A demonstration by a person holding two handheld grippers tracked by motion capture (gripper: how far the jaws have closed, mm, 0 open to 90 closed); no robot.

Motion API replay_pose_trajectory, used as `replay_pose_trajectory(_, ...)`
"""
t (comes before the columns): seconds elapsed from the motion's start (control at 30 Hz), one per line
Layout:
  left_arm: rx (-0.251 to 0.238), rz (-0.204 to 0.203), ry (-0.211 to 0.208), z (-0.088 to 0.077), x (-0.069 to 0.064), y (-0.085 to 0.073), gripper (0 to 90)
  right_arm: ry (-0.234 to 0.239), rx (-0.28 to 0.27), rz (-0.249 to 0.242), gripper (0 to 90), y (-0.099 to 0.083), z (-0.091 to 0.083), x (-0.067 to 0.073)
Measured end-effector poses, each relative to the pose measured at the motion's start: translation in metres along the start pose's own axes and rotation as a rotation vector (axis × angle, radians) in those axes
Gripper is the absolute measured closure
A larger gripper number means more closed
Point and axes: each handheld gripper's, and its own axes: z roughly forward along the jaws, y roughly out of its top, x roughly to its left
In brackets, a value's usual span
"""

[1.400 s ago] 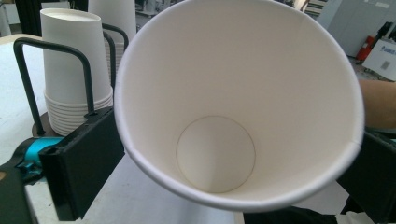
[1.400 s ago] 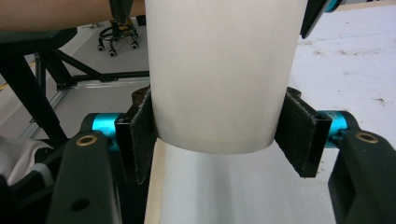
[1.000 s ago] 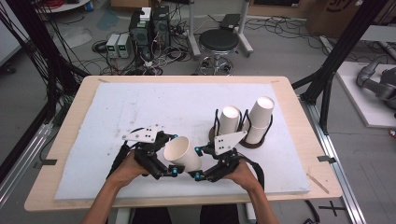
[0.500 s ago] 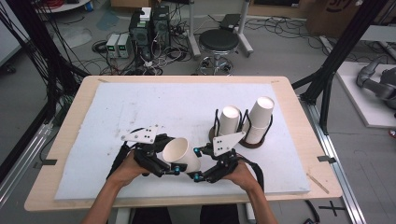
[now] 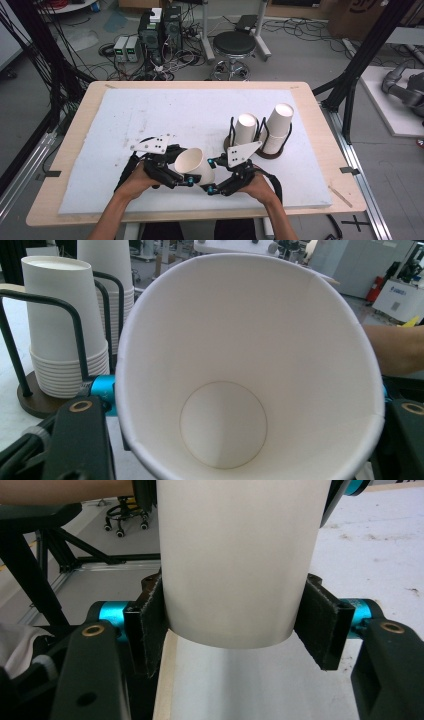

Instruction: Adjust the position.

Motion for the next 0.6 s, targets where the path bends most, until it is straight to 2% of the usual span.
replay_pose_trajectory(0.17, 0.007, 0.004, 0.003, 0.0004, -0.0001, -0.0002, 29.5, -0.007, 0.014, -0.004, 34.4, 0.0009, 0.0013, 0.0016)
replay_pose_trajectory(0.2, 0.01, 0.005, 0.006, 0.0003, 0.0, -0.0002, 29.5, -0.01, 0.016, -0.01, 31.0, 0.0013, 0.002, 0.0014)
replay_pose_trajectory(0.27, 0.003, 0.005, 0.001, 0.0003, -0.0002, -0.0002, 29.7, -0.021, 0.019, 0.015, 17.3, 0.0027, 0.0037, 0.0015)
replay_pose_trajectory(0.3, 0.003, 0.007, 0.009, -0.0001, -0.0005, 0.0001, 29.7, -0.039, 0.017, 0.026, 14.3, 0.0034, 0.0042, 0.0014)
replay_pose_trajectory(0.37, 0.006, 0.007, 0.006, -0.0015, -0.0002, 0.0003, 29.6, -0.058, 0.02, 0.051, 13.9, 0.0045, 0.0047, 0.0008)
replay_pose_trajectory(0.6, 0.015, 0.011, 0.026, -0.0047, -0.0013, 0.0009, 29.6, -0.067, 0.031, 0.043, 13.5, 0.0067, 0.0045, 0.0016)
